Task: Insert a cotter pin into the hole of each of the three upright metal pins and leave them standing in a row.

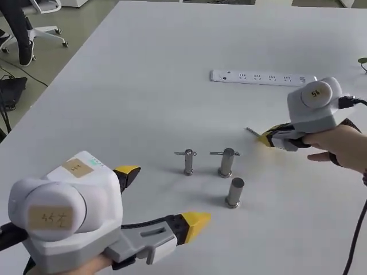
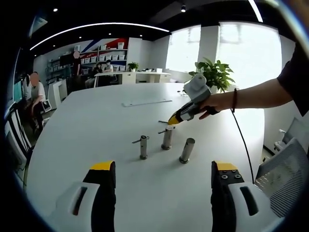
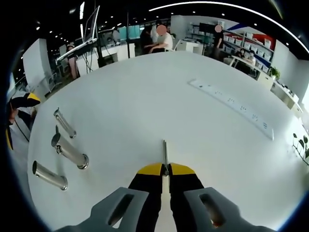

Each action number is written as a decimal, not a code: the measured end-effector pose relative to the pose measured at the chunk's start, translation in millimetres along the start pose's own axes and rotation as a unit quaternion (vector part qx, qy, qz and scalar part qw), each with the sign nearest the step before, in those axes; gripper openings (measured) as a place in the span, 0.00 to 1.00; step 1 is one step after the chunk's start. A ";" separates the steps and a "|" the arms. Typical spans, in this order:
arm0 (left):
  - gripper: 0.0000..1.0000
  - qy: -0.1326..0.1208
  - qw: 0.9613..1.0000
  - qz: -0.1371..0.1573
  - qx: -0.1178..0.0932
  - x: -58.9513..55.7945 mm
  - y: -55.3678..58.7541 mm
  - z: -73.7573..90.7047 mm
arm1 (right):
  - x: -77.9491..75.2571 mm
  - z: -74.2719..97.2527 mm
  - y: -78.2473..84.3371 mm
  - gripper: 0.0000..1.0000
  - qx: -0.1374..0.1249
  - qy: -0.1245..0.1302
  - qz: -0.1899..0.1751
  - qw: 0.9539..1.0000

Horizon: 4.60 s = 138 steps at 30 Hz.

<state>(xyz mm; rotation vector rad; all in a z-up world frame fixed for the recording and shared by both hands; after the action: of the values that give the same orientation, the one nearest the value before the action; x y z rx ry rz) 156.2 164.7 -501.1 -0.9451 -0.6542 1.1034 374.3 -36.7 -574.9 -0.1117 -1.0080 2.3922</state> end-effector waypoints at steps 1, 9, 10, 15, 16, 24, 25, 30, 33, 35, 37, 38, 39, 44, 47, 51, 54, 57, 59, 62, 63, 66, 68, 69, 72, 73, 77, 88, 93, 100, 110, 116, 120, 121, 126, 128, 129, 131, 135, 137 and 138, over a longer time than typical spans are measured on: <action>0.81 0.001 1.000 0.000 0.000 -0.2 0.2 0.0 | 0.0 0.0 -0.8 0.00 0.004 -0.001 0.000 1.000; 0.80 0.000 1.000 0.001 -0.002 2.0 -0.2 1.7 | 6.6 -1.8 -3.9 0.00 0.035 -0.003 0.033 0.999; 0.79 0.000 1.000 0.002 -0.002 1.9 -0.3 2.0 | 3.6 -0.7 -2.2 0.00 0.036 -0.004 0.031 0.999; 0.79 -0.001 1.000 -0.002 -0.004 1.2 -3.9 3.5 | 4.2 -0.7 -3.5 0.00 0.032 -0.003 0.040 0.999; 0.79 -0.001 1.000 -0.002 -0.004 1.1 -4.1 3.8 | 4.7 -0.5 -3.7 0.00 0.031 -0.002 0.044 0.999; 0.78 -0.002 1.000 -0.010 -0.003 2.4 -6.2 7.2 | 15.1 2.7 -5.5 0.00 0.034 0.001 0.050 0.998; 0.78 -0.002 1.000 -0.011 -0.004 2.4 -7.2 7.6 | 14.4 1.2 -5.0 0.00 0.029 0.001 0.047 0.998; 0.78 -0.005 1.000 -0.011 -0.006 3.7 -8.4 9.3 | -13.4 -6.2 4.0 0.00 0.025 0.002 0.036 0.999; 0.78 -0.006 1.000 -0.014 -0.002 3.8 -7.3 9.7 | 23.3 13.6 -4.6 0.00 0.020 0.009 0.040 0.999; 0.78 -0.006 1.000 -0.013 -0.002 3.3 -7.5 9.7 | 24.0 12.9 -3.4 0.00 0.022 0.002 0.035 0.999; 0.78 -0.006 1.000 -0.013 -0.005 2.8 -8.6 9.9 | 24.1 12.7 -2.6 0.00 0.022 -0.005 0.030 0.999; 0.78 -0.006 1.000 -0.013 -0.006 2.7 -8.8 10.0 | 23.4 13.3 -3.3 0.00 0.021 -0.005 0.031 0.999; 0.78 -0.005 1.000 -0.012 -0.006 2.3 -9.4 10.2 | 23.3 13.3 -3.3 0.00 0.019 -0.006 0.031 0.999; 0.76 -0.005 1.000 -0.014 -0.005 3.2 -10.9 9.7 | 24.9 20.6 -6.8 0.00 0.007 -0.008 0.044 0.999; 0.75 -0.003 1.000 -0.013 -0.005 3.1 -12.9 9.0 | 25.4 22.9 -3.3 0.00 0.015 -0.004 0.057 0.998; 0.74 -0.002 1.000 -0.010 -0.010 1.6 -14.8 9.8 | 22.5 25.9 1.0 0.00 0.022 0.003 0.064 0.998; 0.74 -0.002 1.000 -0.010 -0.008 1.5 -12.8 10.5 | 20.7 25.0 1.6 0.00 0.024 -0.002 0.053 0.998; 0.74 -0.004 1.000 -0.012 -0.002 2.5 -9.6 10.9 | 21.7 21.7 1.5 0.00 0.027 -0.002 0.055 0.998; 0.74 -0.003 1.000 -0.012 -0.003 2.8 -9.8 11.3 | 21.9 18.8 0.1 0.00 0.029 -0.005 0.057 0.998; 0.74 -0.004 1.000 -0.010 -0.003 4.1 -10.1 11.0 | 19.4 14.1 -2.1 0.01 0.031 -0.004 0.053 0.998; 0.74 -0.005 1.000 -0.010 -0.003 4.7 -10.0 10.9 | 18.8 12.0 -2.4 0.01 0.033 -0.005 0.051 0.998; 0.74 -0.006 1.000 -0.010 -0.004 6.3 -10.1 11.4 | 18.1 7.1 -4.0 0.00 0.035 -0.007 0.050 0.998; 0.74 -0.005 1.000 -0.011 -0.005 6.8 -10.2 11.9 | 17.1 4.4 -4.2 0.01 0.040 -0.006 0.053 0.998; 0.74 -0.005 1.000 -0.011 -0.004 7.0 -10.0 12.1 | 16.9 3.5 -4.3 0.02 0.041 -0.005 0.054 0.998; 0.74 -0.006 1.000 -0.012 -0.001 8.2 -8.9 12.2 | 8.3 -1.8 -5.4 0.02 0.049 -0.010 0.056 0.997; 0.74 -0.007 1.000 -0.012 -0.001 8.4 -8.6 12.3 | 9.6 -1.6 -4.9 0.02 0.051 -0.008 0.057 0.997; 0.74 -0.008 1.000 -0.012 0.000 9.1 -8.0 12.5 | 6.1 -3.8 -7.2 0.01 0.057 -0.007 0.058 0.997; 0.73 -0.003 1.000 -0.014 0.004 7.0 -7.3 12.0 | 3.5 -4.2 -8.9 0.00 0.089 -0.027 -0.002 0.996; 0.73 -0.004 1.000 -0.013 0.002 7.3 -7.5 13.1 | 8.3 -2.9 -9.5 0.00 0.102 -0.029 0.003 0.994; 0.73 -0.006 1.000 -0.014 0.003 8.9 -7.6 13.8 | 10.4 -0.8 -11.3 0.00 0.098 -0.017 0.016 0.995; 0.72 -0.005 1.000 -0.019 -0.001 8.2 -13.0 13.4 | 18.9 9.3 -15.1 0.00 0.081 -0.019 0.034 0.996; 0.70 0.000 1.000 -0.012 -0.010 7.0 -18.0 12.6 | 31.7 19.8 -17.2 0.00 0.072 -0.021 0.056 0.996; 0.68 0.006 1.000 -0.016 -0.009 2.7 -19.7 11.1 | 41.9 29.0 -20.1 0.00 0.067 -0.026 0.076 0.994; 0.67 0.008 1.000 -0.017 -0.009 1.7 -20.1 10.9 | 45.6 31.7 -21.0 0.00 0.065 -0.029 0.085 0.994; 0.62 0.016 1.000 -0.014 -0.010 -1.5 -24.1 7.5 | 58.7 41.0 -23.7 0.00 0.067 -0.035 0.115 0.991; 0.61 0.024 1.000 -0.006 -0.013 -3.1 -26.5 5.8 | 67.2 44.3 -25.6 0.00 0.061 -0.046 0.122 0.990; 0.60 0.028 1.000 -0.004 -0.013 -3.4 -27.4 4.7 | 72.1 46.5 -26.6 0.00 0.059 -0.049 0.128 0.989; 0.58 0.031 0.999 -0.002 -0.013 -3.7 -28.6 3.1 | 79.3 49.4 -28.9 0.00 0.057 -0.054 0.137 0.987; 0.55 0.044 0.999 0.007 -0.015 -5.1 -32.2 0.6 | 91.1 52.8 -34.3 0.00 0.052 -0.064 0.148 0.986; 0.52 0.048 0.999 0.011 -0.015 -5.1 -33.7 -1.0 | 96.6 53.7 -36.4 0.00 0.051 -0.068 0.154 0.984; 0.51 0.051 0.999 0.011 -0.015 -5.5 -34.9 -2.6 | 100.3 54.1 -37.2 0.00 0.048 -0.073 0.156 0.984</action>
<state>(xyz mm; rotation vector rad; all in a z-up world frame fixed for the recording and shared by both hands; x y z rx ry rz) 172.0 153.5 -471.4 -1.0309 -0.5790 1.0603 290.6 0.9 -497.8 -0.0628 -0.9998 2.7654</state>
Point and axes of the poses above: the centre of the closed fingertips' face, and the gripper's own axes: z roughly backward along the fingers, x roughly to its left, y roughly out of its underside, the point moved 5 cm from there along z, roughly backward along the fingers, and after that the axes turned 14 degrees about -y, right-handed, at the moved point
